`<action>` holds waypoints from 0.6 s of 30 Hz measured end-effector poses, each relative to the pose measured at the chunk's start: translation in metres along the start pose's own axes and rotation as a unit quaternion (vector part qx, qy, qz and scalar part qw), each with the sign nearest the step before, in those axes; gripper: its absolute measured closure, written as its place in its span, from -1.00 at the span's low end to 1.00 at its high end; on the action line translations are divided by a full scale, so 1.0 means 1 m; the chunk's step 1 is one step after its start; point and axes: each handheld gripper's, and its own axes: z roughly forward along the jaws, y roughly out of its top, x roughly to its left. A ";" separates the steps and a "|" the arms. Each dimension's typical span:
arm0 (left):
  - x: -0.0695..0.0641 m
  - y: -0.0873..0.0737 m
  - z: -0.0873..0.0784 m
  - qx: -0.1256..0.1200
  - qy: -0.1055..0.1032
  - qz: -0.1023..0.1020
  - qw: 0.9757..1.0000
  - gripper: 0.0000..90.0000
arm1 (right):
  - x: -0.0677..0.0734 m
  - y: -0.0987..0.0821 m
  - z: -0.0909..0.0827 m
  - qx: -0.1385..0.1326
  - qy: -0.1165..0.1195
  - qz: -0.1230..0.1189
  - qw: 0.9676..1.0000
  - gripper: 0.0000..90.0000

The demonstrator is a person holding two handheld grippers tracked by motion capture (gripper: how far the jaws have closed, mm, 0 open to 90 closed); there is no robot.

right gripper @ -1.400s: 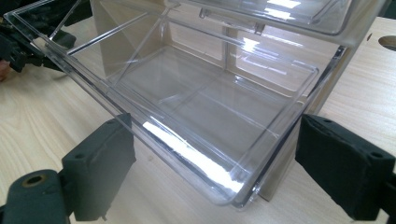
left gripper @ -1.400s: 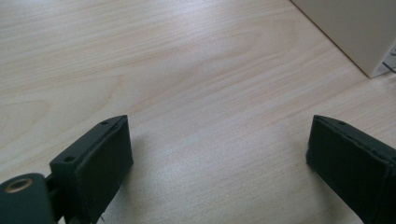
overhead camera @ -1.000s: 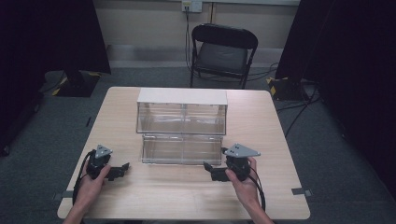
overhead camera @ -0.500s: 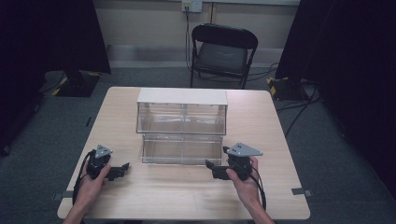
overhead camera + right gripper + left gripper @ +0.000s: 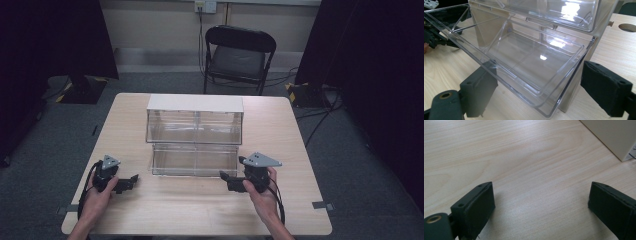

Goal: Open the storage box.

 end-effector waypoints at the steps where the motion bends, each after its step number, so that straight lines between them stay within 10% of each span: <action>1: 0.000 0.000 0.000 0.000 0.000 0.000 1.000 -0.86 | 0.000 0.000 0.000 0.001 0.000 0.002 1.000 -0.70; 18: 0.000 0.000 0.000 0.000 0.001 0.001 1.000 -0.86 | 0.001 0.004 0.000 0.000 0.001 -0.002 1.000 -0.70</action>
